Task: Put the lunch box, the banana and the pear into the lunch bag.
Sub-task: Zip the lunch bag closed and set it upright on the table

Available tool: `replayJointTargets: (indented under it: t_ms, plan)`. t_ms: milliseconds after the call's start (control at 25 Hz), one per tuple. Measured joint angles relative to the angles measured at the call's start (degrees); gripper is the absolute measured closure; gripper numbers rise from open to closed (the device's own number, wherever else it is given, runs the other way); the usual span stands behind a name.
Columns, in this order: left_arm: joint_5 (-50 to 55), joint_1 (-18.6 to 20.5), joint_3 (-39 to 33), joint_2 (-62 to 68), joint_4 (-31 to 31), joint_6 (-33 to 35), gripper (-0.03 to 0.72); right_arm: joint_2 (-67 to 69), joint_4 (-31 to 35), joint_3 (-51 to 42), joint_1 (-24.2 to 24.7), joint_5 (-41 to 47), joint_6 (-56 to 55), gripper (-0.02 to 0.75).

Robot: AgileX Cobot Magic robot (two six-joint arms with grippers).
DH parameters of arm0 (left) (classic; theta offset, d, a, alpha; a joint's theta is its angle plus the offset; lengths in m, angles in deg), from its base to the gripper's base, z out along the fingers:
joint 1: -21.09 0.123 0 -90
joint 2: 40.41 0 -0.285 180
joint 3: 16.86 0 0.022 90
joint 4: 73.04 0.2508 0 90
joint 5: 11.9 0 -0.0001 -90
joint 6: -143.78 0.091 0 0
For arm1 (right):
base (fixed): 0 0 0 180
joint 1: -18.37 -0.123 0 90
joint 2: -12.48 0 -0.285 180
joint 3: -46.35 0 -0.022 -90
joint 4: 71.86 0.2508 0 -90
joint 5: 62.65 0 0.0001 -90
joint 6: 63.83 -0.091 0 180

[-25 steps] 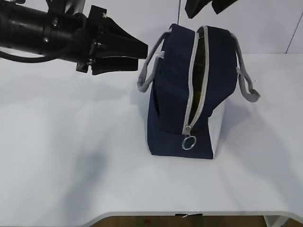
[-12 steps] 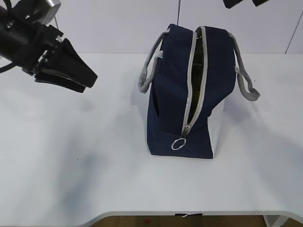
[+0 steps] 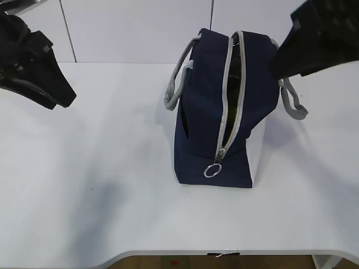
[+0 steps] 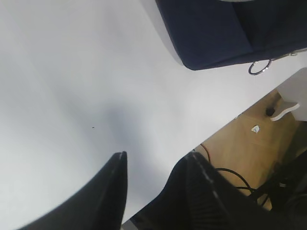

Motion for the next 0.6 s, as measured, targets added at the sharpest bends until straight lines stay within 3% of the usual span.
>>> replayJointTargets:
  t_ms: [280, 600]
  plan:
    - [0.11, -0.44, 0.0, -1.75, 0.28, -0.93, 0.38, -8.01, 4.58, -21.73, -0.29, -23.98, 8.7, 0.356]
    - [0.11, -0.44, 0.0, -1.85, 0.18, -1.29, 0.384, -10.18, 8.39, -41.54, -8.35, -49.68, 17.68, 0.356]
